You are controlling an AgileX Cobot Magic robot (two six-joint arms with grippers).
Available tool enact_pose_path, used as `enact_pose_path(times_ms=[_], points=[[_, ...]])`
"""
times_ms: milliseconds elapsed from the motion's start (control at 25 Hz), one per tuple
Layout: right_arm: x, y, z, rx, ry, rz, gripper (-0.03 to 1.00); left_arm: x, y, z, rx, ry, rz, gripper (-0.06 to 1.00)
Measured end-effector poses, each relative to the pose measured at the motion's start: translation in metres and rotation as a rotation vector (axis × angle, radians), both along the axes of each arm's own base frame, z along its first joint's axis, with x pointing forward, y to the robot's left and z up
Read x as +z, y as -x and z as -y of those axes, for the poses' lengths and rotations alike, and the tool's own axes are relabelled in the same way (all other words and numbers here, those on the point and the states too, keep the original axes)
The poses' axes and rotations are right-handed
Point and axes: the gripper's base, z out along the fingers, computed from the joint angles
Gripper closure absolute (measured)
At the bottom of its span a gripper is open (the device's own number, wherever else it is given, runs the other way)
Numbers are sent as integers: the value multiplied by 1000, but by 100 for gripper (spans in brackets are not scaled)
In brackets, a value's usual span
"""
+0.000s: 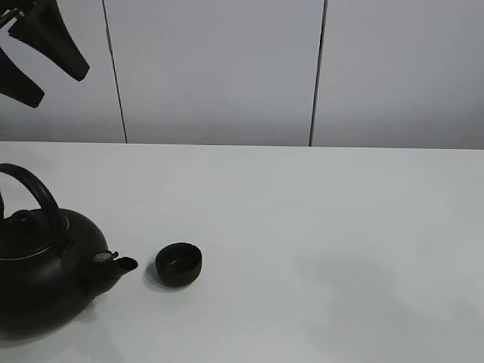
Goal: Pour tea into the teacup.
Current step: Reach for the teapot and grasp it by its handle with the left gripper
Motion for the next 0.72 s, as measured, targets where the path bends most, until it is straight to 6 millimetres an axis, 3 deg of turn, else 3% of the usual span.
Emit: enact_pose_path(times_ms=[200,280,480,600,720], points=[[0,0,0,0,0,1,42,4,-1,0,-23,-11,34,44],[0,0,0,0,0,1,42,14,2,-1,-38,-29,107,44],[0,0,0,0,0,1,42,71,26,-6,-43,-79,404,44],[0,0,0,0,0,1,42,112,52,-8,-13,-65,597,44],[0,0,0,0,0,1,42,136,78,-9,19,-15,735,44]])
